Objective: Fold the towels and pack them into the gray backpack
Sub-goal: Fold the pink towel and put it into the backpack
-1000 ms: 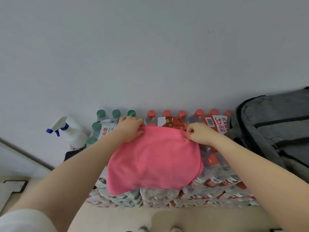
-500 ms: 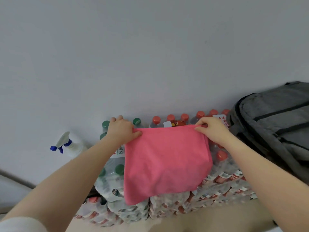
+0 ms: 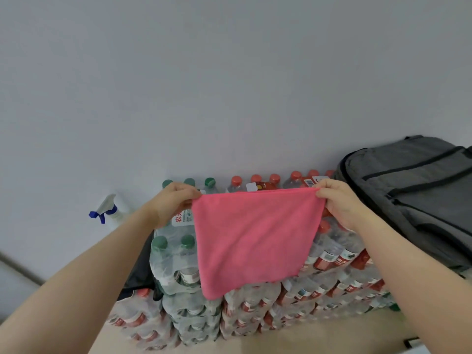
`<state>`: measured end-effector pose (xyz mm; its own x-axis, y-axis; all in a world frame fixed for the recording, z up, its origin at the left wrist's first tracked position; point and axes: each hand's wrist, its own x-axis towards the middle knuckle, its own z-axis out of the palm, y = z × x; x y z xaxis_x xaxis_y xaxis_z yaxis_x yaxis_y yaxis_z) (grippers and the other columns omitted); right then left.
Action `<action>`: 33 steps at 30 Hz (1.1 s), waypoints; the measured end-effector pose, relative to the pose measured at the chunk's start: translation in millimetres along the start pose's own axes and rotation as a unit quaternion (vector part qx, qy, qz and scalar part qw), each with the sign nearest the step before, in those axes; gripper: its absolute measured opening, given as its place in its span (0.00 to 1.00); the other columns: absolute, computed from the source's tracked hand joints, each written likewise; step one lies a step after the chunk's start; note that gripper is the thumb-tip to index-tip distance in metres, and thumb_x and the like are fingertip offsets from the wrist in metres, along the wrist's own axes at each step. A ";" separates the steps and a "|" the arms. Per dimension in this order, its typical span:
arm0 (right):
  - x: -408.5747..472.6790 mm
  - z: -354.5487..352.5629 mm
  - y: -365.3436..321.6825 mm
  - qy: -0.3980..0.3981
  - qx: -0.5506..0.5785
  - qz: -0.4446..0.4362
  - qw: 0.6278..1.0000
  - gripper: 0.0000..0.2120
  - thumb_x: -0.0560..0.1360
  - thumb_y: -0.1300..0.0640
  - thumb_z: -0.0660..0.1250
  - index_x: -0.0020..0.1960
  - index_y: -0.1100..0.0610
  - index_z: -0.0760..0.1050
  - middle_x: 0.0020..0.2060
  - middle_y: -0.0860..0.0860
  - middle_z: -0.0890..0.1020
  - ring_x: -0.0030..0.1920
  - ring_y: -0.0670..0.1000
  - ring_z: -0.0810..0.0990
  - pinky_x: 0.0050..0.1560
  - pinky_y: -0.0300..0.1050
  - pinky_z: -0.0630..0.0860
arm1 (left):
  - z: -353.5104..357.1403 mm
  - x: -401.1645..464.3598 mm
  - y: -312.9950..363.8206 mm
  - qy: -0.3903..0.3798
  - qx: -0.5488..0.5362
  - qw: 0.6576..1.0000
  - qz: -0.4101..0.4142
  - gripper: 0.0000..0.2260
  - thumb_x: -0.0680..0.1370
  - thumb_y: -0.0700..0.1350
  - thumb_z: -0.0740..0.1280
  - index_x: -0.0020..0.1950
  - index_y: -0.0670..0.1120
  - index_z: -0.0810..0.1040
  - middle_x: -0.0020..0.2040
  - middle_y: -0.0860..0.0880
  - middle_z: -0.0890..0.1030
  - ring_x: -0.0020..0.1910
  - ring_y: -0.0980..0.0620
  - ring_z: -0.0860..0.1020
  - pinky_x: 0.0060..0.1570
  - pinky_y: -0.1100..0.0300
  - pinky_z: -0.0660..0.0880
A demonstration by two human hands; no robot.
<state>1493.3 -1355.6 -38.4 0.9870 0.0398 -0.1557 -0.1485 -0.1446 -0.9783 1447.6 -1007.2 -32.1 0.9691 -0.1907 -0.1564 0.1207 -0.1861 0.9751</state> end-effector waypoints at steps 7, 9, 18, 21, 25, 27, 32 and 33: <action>-52.0 -11.5 -4.2 0.025 -0.120 -0.072 0.990 0.13 0.71 0.74 0.62 0.32 0.60 0.71 0.32 0.53 0.74 0.31 0.44 0.73 0.34 0.35 0.69 | 33.1 -53.2 6.5 0.180 0.181 0.967 0.009 0.08 0.76 0.41 0.66 0.38 0.42 0.81 0.36 0.49 0.79 0.33 0.58 0.75 0.40 0.64 0.71; -68.1 -13.0 0.5 0.025 -0.141 -0.083 0.986 0.12 0.71 0.73 0.63 0.33 0.60 0.72 0.32 0.52 0.75 0.23 0.39 0.72 0.25 0.29 0.67 | 45.3 -67.7 5.4 0.229 0.225 0.947 0.016 0.07 0.75 0.43 0.67 0.38 0.45 0.80 0.38 0.52 0.80 0.36 0.56 0.76 0.40 0.60 0.73; -104.2 -20.8 17.5 0.033 -0.081 -0.096 0.991 0.09 0.73 0.68 0.66 0.50 0.59 0.77 0.41 0.46 0.79 0.45 0.44 0.77 0.49 0.35 0.71 | 77.0 -135.3 3.9 0.285 0.191 0.934 0.100 0.01 0.74 0.41 0.68 0.43 0.45 0.77 0.39 0.48 0.78 0.38 0.53 0.74 0.37 0.74 0.70; -104.4 -15.0 18.1 0.024 -0.118 -0.108 0.987 0.12 0.73 0.68 0.66 0.54 0.58 0.78 0.47 0.50 0.80 0.50 0.47 0.77 0.53 0.39 0.71 | 73.5 -139.4 1.4 0.294 0.209 0.926 0.108 0.07 0.75 0.41 0.68 0.51 0.48 0.76 0.40 0.47 0.76 0.39 0.52 0.73 0.39 0.69 0.69; -89.7 -7.2 8.9 0.004 -0.225 -0.145 0.964 0.11 0.74 0.66 0.65 0.55 0.59 0.79 0.49 0.51 0.79 0.49 0.48 0.76 0.48 0.38 0.72 | 61.8 -124.2 -0.6 0.293 0.342 0.887 0.098 0.09 0.77 0.42 0.65 0.55 0.42 0.80 0.48 0.44 0.81 0.47 0.49 0.76 0.46 0.61 0.69; -73.4 -2.9 3.6 -0.027 -0.300 -0.153 0.941 0.12 0.75 0.64 0.65 0.56 0.58 0.79 0.49 0.49 0.79 0.50 0.48 0.76 0.53 0.42 0.72 | 54.5 -112.2 -4.9 0.292 0.382 0.870 0.107 0.09 0.78 0.41 0.64 0.52 0.40 0.81 0.47 0.42 0.81 0.48 0.44 0.76 0.47 0.57 0.69; -25.1 17.7 -8.3 -0.069 -0.330 -0.138 0.931 0.09 0.74 0.65 0.66 0.52 0.58 0.81 0.46 0.49 0.81 0.50 0.49 0.77 0.58 0.45 0.71 | 21.9 -71.4 -14.7 0.308 0.425 0.844 0.106 0.10 0.79 0.40 0.61 0.52 0.41 0.82 0.43 0.42 0.82 0.49 0.41 0.74 0.46 0.56 0.66; -14.9 22.6 -10.3 -0.073 -0.320 -0.129 0.936 0.08 0.73 0.65 0.67 0.50 0.57 0.81 0.44 0.49 0.81 0.49 0.49 0.77 0.57 0.44 0.71 | 13.4 -60.6 -14.7 0.302 0.429 0.845 0.101 0.10 0.79 0.41 0.61 0.53 0.41 0.81 0.44 0.42 0.82 0.49 0.41 0.75 0.47 0.54 0.69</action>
<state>1478.7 -1332.4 -29.1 0.9590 0.2833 0.0125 0.2078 -0.6719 -0.7109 1384.2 -1005.8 -39.0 0.9156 0.1767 0.3611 -0.0093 -0.8887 0.4585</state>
